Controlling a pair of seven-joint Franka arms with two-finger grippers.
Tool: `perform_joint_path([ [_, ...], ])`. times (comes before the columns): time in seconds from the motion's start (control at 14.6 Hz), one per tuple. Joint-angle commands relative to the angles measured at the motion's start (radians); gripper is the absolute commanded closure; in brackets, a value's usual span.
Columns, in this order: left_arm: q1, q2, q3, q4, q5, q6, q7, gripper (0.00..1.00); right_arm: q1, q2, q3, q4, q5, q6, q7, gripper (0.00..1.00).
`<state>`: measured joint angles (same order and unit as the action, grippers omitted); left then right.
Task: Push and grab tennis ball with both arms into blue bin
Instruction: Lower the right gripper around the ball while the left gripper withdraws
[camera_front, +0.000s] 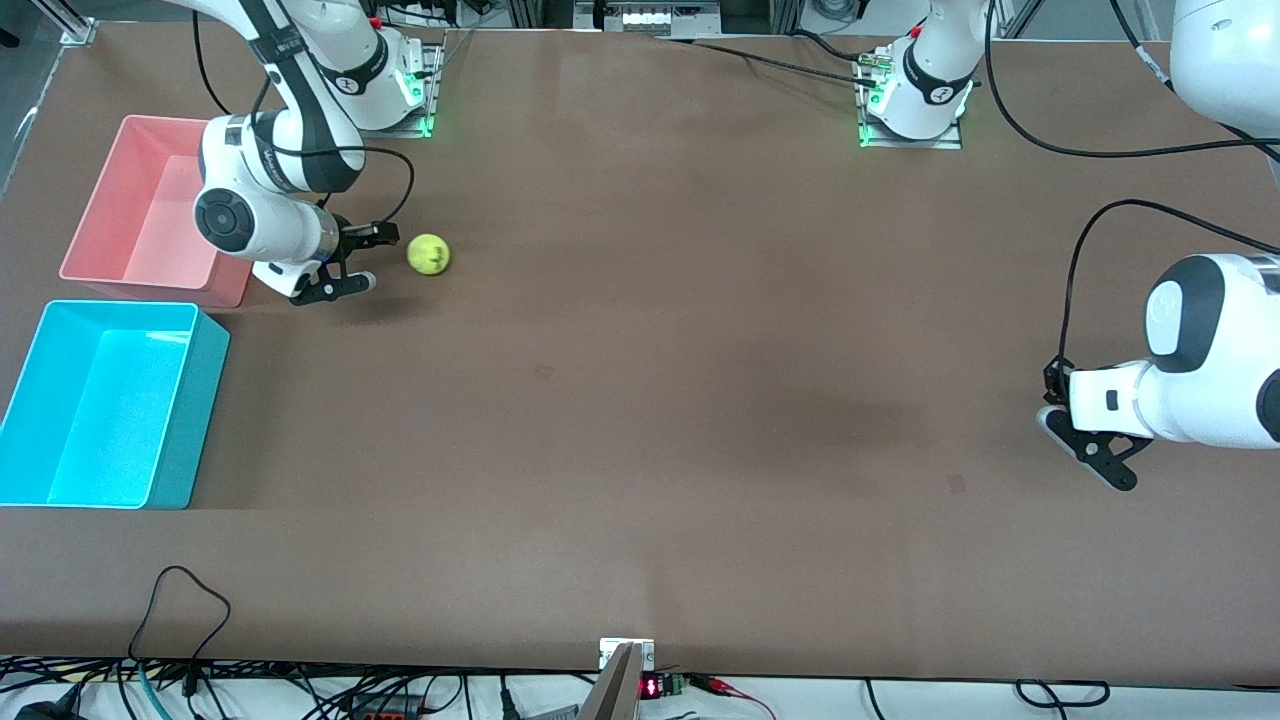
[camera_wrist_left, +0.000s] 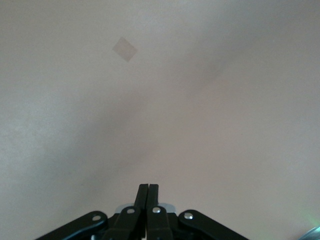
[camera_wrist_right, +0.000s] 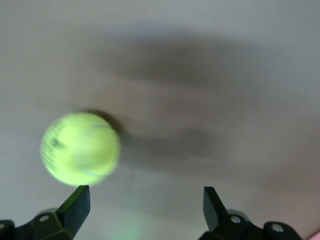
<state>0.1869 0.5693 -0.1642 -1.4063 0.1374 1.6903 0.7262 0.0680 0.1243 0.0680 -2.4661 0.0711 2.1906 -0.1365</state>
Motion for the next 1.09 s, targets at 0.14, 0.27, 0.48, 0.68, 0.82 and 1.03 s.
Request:
perform_joint_path([
  [0.14, 0.016, -0.011, -0.003, 0.001, -0.016, -0.017, -0.017, 0.72, -0.002, 0.093, 0.007, -0.001, 0.009, 0.096, 0.008, 0.0],
  [0.27, 0.016, -0.015, -0.004, 0.013, -0.016, -0.032, -0.028, 0.33, -0.002, 0.107, 0.007, -0.001, 0.007, 0.112, 0.008, 0.0],
  [0.48, 0.013, -0.055, -0.014, 0.013, -0.018, -0.034, -0.097, 0.0, -0.004, 0.104, 0.007, 0.001, 0.007, 0.11, 0.006, 0.0],
  [0.68, -0.007, -0.094, -0.018, 0.015, -0.016, -0.034, -0.217, 0.0, -0.005, 0.095, 0.007, 0.004, 0.007, 0.109, 0.006, 0.0],
  [0.82, -0.021, -0.114, -0.018, 0.017, -0.016, -0.034, -0.29, 0.0, -0.008, 0.075, 0.007, 0.009, 0.007, 0.103, 0.003, 0.0],
  [1.03, -0.033, -0.152, -0.018, 0.017, -0.016, -0.035, -0.384, 0.0, -0.01, 0.042, 0.007, 0.012, 0.006, 0.103, 0.003, 0.0],
])
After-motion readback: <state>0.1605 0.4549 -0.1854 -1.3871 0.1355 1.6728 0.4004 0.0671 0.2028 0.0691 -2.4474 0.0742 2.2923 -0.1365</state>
